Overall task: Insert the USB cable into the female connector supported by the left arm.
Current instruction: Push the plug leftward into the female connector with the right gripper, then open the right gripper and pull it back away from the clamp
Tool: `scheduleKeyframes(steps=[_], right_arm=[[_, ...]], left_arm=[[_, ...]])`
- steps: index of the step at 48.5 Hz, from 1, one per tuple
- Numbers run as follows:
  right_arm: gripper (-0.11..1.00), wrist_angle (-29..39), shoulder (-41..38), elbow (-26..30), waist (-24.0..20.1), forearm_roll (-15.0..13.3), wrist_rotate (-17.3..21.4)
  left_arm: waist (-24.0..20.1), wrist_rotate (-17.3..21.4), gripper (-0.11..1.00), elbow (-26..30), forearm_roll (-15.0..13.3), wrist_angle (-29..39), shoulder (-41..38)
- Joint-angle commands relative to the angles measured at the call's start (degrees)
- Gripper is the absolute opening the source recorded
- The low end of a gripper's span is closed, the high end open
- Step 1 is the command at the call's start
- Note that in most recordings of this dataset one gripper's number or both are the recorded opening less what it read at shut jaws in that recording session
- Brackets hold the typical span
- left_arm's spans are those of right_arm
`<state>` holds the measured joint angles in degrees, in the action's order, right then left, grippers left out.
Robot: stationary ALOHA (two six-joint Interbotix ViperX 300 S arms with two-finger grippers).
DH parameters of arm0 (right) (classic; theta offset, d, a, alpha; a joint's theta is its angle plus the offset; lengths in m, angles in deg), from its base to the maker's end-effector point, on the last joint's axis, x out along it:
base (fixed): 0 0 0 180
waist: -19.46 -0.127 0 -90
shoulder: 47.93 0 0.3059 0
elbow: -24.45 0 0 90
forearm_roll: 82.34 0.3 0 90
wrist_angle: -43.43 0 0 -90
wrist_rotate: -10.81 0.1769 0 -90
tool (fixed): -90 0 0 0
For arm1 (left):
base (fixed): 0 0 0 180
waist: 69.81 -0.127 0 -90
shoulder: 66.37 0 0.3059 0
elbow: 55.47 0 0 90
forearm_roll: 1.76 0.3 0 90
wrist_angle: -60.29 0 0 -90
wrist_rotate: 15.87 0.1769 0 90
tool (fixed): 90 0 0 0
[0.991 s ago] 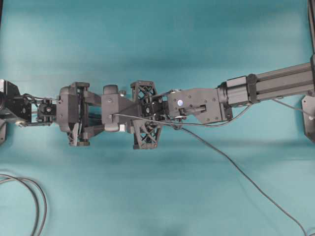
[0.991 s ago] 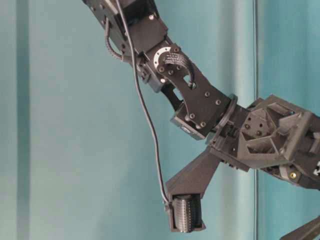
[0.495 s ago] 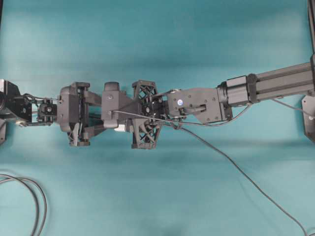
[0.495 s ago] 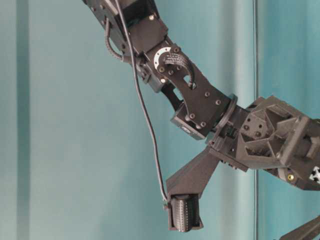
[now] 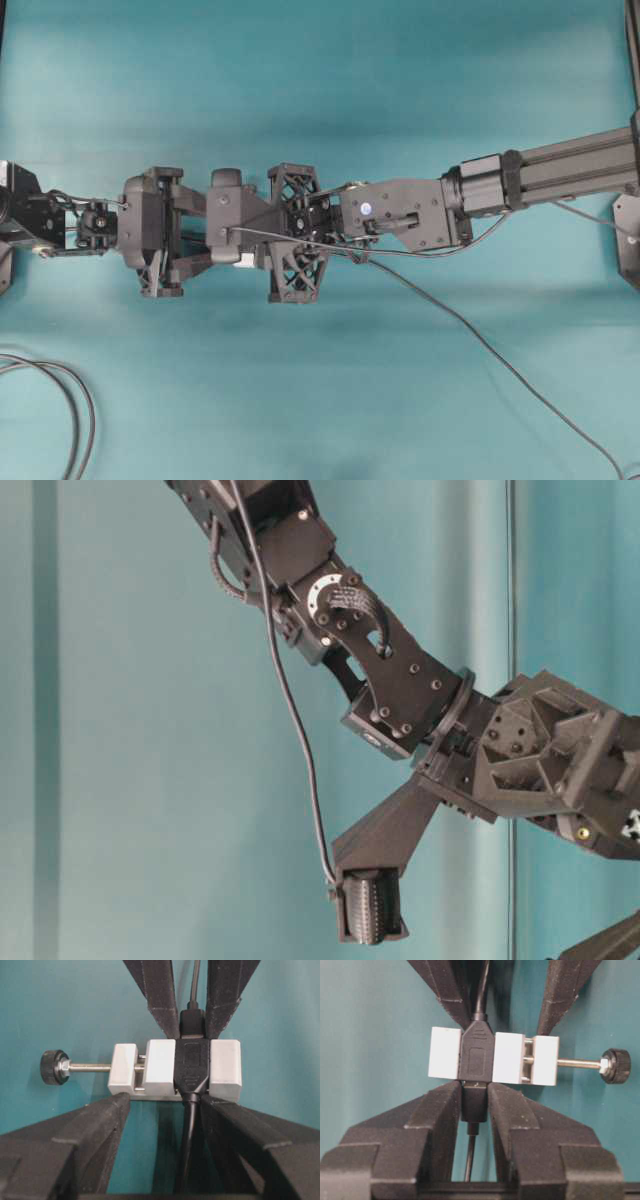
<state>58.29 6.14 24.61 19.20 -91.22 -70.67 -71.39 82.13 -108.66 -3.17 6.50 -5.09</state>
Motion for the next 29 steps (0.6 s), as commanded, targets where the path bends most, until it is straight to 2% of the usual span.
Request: scheduleKeyframes(steps=[1,6,11,20,29], right_arm=[[0.24,-1.2,1.1,3.6,0.4,-0.2,0.1],[0.48,-1.1,1.1,3.7,0.4,-0.2,0.5],[0.62,0.1,1.8,3.1,0.4,-0.2,1.1],[0.7,1.7,6.0,-1.9,0.2,-0.2,1.5],[0.71,0.2,12.6,-9.7,0.2,-0.2,3.0]], left_arm=[[-0.8,-0.6,0.73,10.2,-1.0,0.8,-0.3],[-0.8,-0.6,0.73,9.7,-1.0,1.0,0.1],[-0.6,-0.5,0.73,7.5,-0.9,1.1,1.0],[-0.7,-0.5,0.73,1.1,-1.0,0.8,5.4],[-0.7,-0.5,0.73,-1.7,-1.0,1.8,9.8]])
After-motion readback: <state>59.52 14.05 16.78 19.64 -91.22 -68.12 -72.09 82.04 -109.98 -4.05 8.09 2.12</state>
